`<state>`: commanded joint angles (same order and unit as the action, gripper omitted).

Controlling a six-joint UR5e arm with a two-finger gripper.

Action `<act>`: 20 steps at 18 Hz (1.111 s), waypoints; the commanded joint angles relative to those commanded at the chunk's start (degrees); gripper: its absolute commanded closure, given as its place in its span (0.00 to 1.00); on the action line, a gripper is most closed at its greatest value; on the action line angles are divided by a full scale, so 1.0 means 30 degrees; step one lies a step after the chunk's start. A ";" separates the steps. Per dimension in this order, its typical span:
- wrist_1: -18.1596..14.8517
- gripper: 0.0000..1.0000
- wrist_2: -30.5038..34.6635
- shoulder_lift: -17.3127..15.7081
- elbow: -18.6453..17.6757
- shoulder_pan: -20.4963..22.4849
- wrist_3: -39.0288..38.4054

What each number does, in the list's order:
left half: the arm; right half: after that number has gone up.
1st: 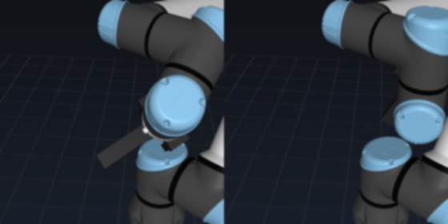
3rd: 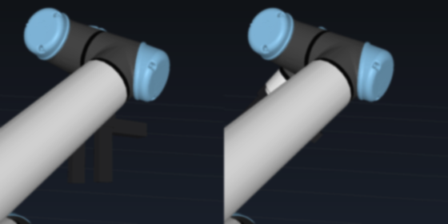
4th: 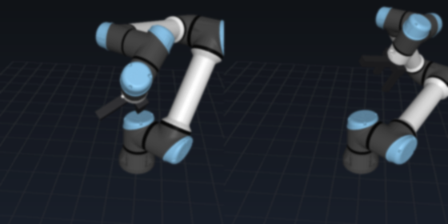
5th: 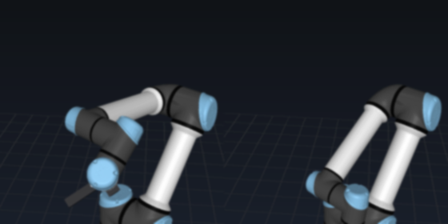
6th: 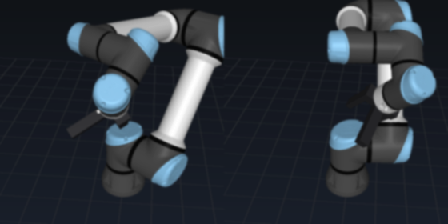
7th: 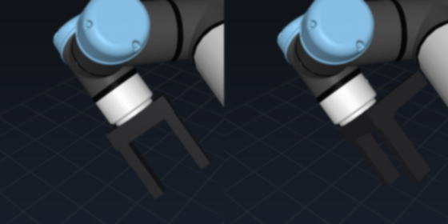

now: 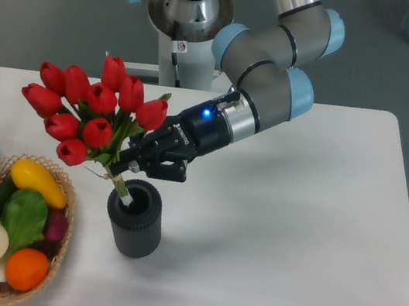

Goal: Insert the flowers into the vase
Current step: 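Lower the tulip stems down into the black vase opening, then push the tulips deeper into the vase, settling the stems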

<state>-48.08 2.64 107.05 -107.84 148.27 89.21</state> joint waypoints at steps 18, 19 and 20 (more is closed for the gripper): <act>0.0000 0.88 0.0029 0.1642 -0.0966 0.0527 0.1934; 0.0000 0.88 0.0029 0.1671 -0.0967 0.0557 0.1934; 0.0000 0.88 0.0029 0.1700 -0.0996 0.0615 0.1934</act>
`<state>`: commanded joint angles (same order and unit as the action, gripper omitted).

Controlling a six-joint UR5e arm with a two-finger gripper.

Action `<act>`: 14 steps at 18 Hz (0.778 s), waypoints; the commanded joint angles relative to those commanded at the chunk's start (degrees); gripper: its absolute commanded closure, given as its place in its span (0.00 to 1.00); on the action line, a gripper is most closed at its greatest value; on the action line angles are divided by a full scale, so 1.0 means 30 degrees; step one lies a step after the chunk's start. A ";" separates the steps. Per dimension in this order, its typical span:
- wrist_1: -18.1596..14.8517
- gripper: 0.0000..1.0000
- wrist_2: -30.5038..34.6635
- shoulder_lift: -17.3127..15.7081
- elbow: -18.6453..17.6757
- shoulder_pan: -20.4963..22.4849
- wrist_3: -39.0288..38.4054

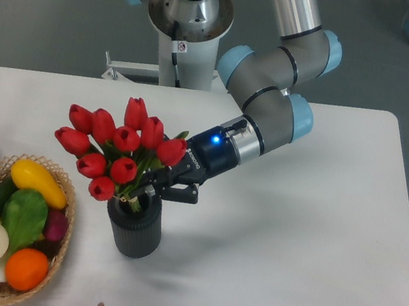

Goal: Insert the flowers into the vase
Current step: 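Push the tulips deeper into the vase, settling the stems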

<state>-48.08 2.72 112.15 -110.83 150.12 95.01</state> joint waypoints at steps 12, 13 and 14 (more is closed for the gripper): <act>0.0000 0.85 0.0059 0.0556 -0.0674 0.0264 0.0849; 0.0000 0.85 0.0059 0.0615 -0.0703 0.0235 0.0908; 0.0000 0.85 0.0059 0.0674 -0.0703 0.0148 0.1024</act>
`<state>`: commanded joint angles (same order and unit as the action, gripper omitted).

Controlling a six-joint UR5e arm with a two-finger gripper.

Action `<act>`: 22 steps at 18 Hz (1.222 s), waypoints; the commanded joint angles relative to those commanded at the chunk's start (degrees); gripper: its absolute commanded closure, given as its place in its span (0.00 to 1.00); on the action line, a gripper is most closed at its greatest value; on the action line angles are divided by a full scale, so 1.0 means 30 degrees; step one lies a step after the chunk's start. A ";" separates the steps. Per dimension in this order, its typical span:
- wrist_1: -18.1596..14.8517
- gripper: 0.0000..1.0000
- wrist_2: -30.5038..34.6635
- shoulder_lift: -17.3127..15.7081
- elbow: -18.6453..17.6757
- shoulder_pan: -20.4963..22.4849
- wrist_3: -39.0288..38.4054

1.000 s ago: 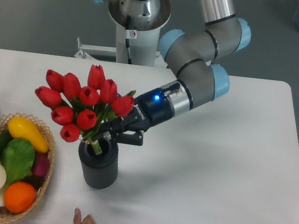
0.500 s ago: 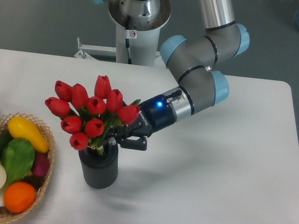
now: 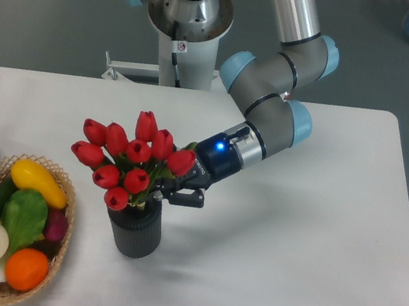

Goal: Insert the flowers into the vase
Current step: 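Push the tulips deeper into the vase, settling the stems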

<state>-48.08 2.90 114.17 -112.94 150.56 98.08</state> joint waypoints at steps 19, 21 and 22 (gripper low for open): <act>0.0059 0.51 0.0059 0.0323 -0.0029 -0.0001 0.0880; 0.0059 0.35 0.0059 0.0294 -0.0059 0.0057 0.0938; 0.0059 0.21 0.0059 0.0265 -0.0059 0.0087 0.0968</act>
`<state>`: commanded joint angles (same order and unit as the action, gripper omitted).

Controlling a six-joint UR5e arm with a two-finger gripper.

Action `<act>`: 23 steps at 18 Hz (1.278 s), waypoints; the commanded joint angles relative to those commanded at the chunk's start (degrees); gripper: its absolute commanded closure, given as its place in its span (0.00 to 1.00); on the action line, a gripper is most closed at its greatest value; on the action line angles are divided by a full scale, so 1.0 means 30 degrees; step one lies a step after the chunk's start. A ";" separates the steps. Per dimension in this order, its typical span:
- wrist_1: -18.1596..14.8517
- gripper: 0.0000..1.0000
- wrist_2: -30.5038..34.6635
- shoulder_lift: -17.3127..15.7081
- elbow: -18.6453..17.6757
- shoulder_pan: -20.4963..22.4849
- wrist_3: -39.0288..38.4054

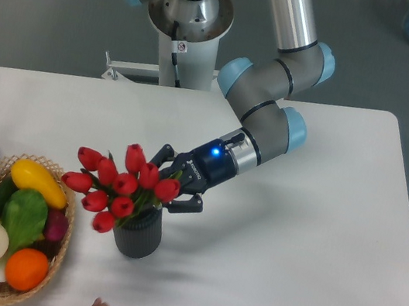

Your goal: Insert the flowers into the vase

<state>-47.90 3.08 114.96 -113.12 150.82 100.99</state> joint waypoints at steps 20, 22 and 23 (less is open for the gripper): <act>-0.0176 0.00 0.4064 -0.3955 0.0933 0.7437 -0.1375; -0.0205 0.00 0.5327 -0.3927 0.1783 0.8229 -0.1494; -0.0205 0.00 0.5680 -0.3926 0.2135 0.8755 -0.1523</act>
<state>-48.52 20.12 103.18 -106.71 177.08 96.42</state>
